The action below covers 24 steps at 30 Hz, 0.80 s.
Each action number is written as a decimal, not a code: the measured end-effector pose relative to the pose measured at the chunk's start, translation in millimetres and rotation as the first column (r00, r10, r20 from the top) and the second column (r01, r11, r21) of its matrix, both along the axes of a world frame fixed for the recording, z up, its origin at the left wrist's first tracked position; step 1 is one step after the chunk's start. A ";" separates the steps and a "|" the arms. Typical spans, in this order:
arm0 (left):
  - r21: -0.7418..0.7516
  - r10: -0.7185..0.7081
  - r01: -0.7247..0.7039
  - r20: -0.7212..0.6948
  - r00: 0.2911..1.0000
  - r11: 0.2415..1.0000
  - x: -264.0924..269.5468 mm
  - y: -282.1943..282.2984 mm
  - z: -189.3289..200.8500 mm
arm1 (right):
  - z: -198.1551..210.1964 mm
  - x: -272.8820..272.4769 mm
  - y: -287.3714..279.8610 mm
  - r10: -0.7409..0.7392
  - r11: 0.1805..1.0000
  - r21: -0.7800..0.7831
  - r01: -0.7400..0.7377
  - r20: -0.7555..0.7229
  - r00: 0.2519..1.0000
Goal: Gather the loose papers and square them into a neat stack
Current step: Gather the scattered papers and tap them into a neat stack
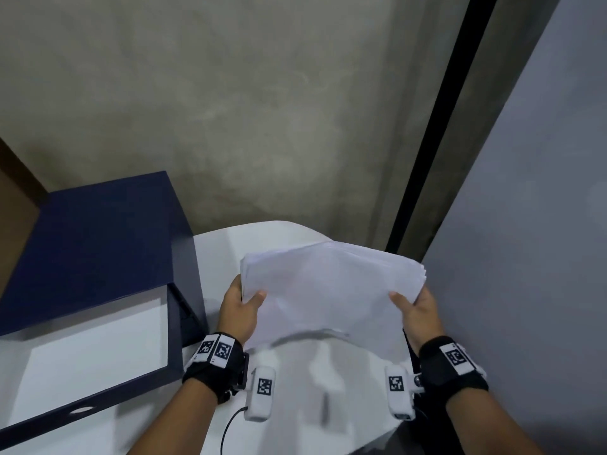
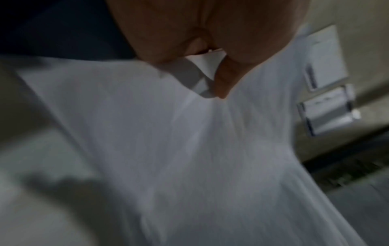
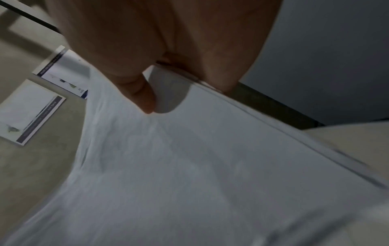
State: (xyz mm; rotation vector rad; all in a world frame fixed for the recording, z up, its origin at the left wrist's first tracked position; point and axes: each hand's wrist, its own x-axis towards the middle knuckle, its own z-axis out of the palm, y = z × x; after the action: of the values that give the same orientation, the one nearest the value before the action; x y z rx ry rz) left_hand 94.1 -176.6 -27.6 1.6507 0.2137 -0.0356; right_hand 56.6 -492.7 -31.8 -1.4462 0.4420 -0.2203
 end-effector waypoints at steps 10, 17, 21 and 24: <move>0.098 0.089 -0.081 -0.078 0.993 0.992 -13.4 8.1 -49.8 | -31.7 -15.1 20.8 -0.015 0.994 -0.113 0.009 -0.055 0.998; -0.085 0.086 -0.087 -0.022 0.996 0.993 -15.1 9.9 -42.4 | -25.4 -21.0 16.2 -0.021 0.996 -0.081 0.023 0.022 1.000; -0.220 0.111 -0.096 0.056 0.992 0.971 -13.9 5.1 -24.3 | -13.6 -15.9 21.4 -0.123 0.989 -0.066 0.132 0.132 0.984; -0.150 0.151 -0.138 0.075 0.986 0.979 -9.8 0.8 -21.3 | -15.0 -8.4 22.5 -0.176 0.976 -0.110 0.188 0.107 0.979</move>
State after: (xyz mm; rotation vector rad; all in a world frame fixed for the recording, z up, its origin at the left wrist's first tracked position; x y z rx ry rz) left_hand 84.3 -175.8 -48.9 1.4850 0.2592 0.1273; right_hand 48.2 -470.2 -46.8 -1.5056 0.4891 -0.4692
